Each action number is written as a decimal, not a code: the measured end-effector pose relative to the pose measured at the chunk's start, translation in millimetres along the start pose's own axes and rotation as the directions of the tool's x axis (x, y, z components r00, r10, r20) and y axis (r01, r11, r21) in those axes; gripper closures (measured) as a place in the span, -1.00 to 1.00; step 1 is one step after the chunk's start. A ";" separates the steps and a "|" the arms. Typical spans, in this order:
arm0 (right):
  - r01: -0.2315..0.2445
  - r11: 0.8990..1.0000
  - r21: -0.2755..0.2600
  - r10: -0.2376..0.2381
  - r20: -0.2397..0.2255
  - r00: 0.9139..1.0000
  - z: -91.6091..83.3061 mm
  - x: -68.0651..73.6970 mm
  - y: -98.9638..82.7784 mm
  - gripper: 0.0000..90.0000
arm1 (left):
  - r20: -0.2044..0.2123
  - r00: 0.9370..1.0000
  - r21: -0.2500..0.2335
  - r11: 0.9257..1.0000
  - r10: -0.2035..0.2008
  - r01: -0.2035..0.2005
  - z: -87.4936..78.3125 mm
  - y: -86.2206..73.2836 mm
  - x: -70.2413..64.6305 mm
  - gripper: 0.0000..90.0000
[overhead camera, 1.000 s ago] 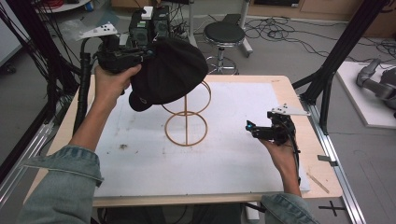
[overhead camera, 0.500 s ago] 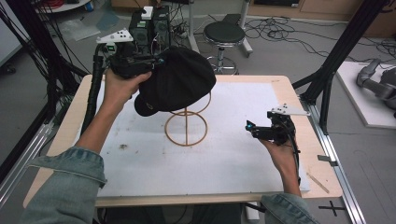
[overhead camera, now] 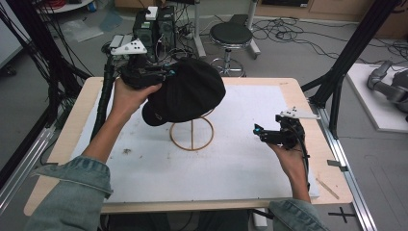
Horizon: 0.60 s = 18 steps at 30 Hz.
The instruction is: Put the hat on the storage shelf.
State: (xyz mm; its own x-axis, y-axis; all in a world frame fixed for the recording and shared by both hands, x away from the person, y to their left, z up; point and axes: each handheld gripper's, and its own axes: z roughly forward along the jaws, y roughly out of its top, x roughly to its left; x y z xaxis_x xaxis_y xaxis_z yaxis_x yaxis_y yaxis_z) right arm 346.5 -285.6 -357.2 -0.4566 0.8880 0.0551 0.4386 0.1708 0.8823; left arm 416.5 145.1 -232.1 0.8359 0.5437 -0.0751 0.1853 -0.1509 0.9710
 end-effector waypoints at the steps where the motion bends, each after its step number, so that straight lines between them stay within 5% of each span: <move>1: 0.008 1.000 -0.002 -0.008 0.000 1.000 0.2 -0.2 0.0 -0.82 | 0.004 1.000 0.006 1.000 0.002 -0.002 1.3 -1.8 -0.5 0.80; 18: 0.008 1.000 0.002 -0.008 0.002 1.000 0.3 -0.3 -0.1 -0.82 | -0.008 1.000 0.045 0.999 0.007 -0.006 7.3 -14.0 1.7 0.41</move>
State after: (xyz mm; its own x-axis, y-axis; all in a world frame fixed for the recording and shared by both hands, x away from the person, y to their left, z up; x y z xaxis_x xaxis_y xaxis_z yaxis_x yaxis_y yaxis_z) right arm 346.8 -285.7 -357.4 -0.4590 0.8872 0.0469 0.4365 0.1792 0.8817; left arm 419.1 142.1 -247.5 0.8329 0.5493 -0.0666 0.2029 -0.1913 0.9603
